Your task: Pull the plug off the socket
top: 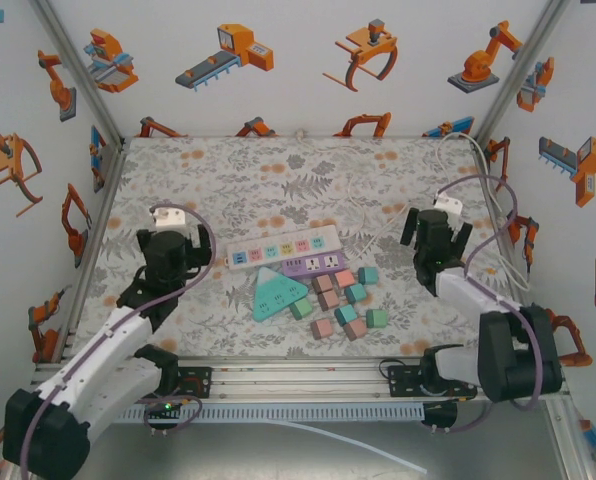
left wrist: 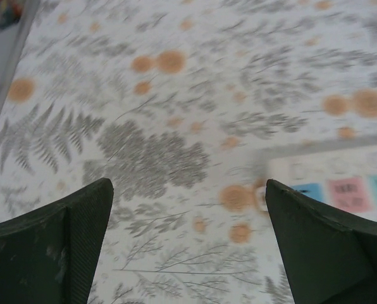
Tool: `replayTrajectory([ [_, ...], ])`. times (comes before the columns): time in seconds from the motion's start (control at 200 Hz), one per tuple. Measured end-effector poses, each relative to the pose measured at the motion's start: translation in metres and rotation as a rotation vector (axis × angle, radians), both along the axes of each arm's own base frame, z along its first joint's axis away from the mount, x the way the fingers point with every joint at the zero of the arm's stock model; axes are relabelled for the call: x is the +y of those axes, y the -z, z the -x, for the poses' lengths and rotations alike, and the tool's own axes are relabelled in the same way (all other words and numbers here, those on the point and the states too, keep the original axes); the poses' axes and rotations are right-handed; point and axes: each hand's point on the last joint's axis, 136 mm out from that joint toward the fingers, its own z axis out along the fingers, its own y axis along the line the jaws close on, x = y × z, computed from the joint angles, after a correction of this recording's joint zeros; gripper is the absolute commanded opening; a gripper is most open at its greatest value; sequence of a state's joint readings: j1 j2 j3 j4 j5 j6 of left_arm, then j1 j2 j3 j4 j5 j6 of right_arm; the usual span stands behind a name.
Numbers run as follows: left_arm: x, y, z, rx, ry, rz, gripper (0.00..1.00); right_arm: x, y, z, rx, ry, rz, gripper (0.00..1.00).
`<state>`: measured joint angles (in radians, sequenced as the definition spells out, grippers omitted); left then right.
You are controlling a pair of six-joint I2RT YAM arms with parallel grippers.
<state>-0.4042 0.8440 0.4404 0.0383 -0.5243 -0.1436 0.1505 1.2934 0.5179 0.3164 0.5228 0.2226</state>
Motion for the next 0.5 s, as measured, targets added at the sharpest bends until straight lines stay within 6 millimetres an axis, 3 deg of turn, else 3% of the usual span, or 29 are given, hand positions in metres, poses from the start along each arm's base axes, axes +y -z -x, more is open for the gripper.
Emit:
replayTrajectory([
  [0.09,0.03,0.033,0.002,0.098,-0.118,-0.039,0.97,-0.003,0.022,-0.01,0.048,-0.018,0.036,1.0],
  [0.205,0.048,0.038,-0.01,0.086,-0.175,-0.051,0.97,-0.003,0.048,-0.018,0.11,-0.074,0.064,1.0],
  [0.371,0.074,0.067,-0.025,0.108,-0.212,0.0,0.97,-0.011,0.045,-0.026,0.04,-0.12,0.007,1.0],
  [0.501,0.075,0.087,-0.038,0.127,-0.146,0.066,0.97,-0.008,0.053,-0.018,-0.02,-0.182,-0.041,1.0],
])
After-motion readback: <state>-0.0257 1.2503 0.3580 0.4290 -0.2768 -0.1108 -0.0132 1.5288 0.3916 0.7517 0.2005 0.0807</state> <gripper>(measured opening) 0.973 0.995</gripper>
